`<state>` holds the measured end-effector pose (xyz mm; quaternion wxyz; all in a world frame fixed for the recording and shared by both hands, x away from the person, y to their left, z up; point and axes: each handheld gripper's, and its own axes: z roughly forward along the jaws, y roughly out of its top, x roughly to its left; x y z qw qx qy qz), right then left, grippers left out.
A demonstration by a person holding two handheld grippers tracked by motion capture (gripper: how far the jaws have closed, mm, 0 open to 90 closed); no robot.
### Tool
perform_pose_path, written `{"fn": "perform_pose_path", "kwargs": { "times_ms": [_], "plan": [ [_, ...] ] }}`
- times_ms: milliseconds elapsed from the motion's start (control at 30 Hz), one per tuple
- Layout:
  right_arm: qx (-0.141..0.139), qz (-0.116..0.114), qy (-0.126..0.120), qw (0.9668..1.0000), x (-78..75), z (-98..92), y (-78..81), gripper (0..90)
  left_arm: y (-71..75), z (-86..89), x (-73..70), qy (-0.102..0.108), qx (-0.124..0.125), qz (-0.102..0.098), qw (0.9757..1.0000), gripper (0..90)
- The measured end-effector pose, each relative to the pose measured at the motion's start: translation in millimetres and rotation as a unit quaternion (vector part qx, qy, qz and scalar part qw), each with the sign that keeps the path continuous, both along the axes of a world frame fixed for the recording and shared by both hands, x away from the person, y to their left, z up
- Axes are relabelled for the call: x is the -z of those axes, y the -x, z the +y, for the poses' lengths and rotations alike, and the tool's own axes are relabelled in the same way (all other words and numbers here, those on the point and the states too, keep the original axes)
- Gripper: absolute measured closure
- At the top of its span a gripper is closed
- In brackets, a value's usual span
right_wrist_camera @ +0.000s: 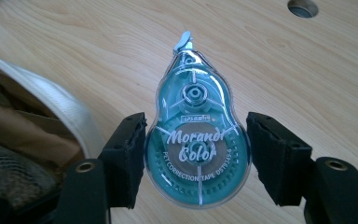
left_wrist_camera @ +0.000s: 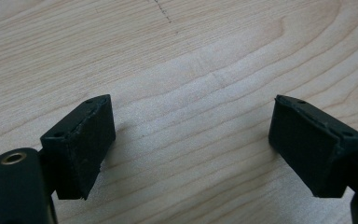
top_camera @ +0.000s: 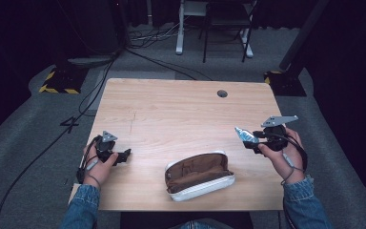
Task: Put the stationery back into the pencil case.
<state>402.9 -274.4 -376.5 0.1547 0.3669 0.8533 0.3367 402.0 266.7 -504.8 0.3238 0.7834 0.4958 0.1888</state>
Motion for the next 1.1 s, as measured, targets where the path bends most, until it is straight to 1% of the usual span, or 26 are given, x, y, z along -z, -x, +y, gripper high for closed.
{"fn": "perform_pose_path", "kwargs": {
  "times_ms": [100,200,233,267,300,400,433,500,667,800,1000,1100],
  "plan": [
    [-0.014,-0.004,0.004,0.9999,-5.1,7.1,5.5,40.0,0.0,0.0,0.0,0.0,0.0,0.0,1.0,14.8],
    [-0.028,-0.009,0.004,0.9996,-10.7,14.0,11.4,40.0,0.1,-0.1,0.0,0.0,-0.001,0.0,1.0,14.8],
    [-0.028,-0.009,0.004,0.9996,-10.7,14.0,11.4,40.0,0.1,-0.1,0.0,0.0,-0.001,0.0,1.0,14.8],
    [-0.036,-0.01,0.002,0.9993,-14.6,18.7,15.8,40.1,0.0,-0.1,0.0,0.0,0.0,0.0,1.0,14.8],
    [-0.036,-0.01,0.002,0.9993,-14.6,18.7,15.8,40.1,0.0,-0.1,0.0,0.0,0.0,0.0,1.0,14.8],
    [-0.052,-0.014,0.0,0.9985,-20.3,27.3,22.9,40.0,0.0,0.0,-0.1,-0.001,0.0,0.0,1.0,14.8],
    [-0.052,-0.014,0.0,0.9985,-20.3,27.3,22.9,40.0,0.0,0.0,-0.1,-0.001,0.0,0.0,1.0,14.8],
    [-0.061,-0.015,-0.001,0.998,-22.5,32.1,26.3,40.0,0.1,-0.1,0.0,0.0,-0.001,0.0,1.0,14.8],
    [-0.076,-0.007,0.005,0.997,-23.5,43.1,32.0,40.0,0.1,-0.1,0.0,0.0,-0.001,0.0,1.0,14.8],
    [-0.092,-0.002,0.004,0.9957,-23.5,53.1,36.5,40.0,0.0,0.0,-0.1,-0.001,0.0,0.0,1.0,14.8],
    [-0.12,0.005,0.007,0.9928,-21.9,69.1,43.1,40.0,0.1,-0.2,0.0,0.0,-0.001,0.0,1.0,14.8],
    [-0.128,0.008,0.009,0.9917,-20.9,74.9,45.5,40.0,0.1,-0.1,-0.1,0.0,-0.001,0.0,1.0,14.8]
  ]
}}
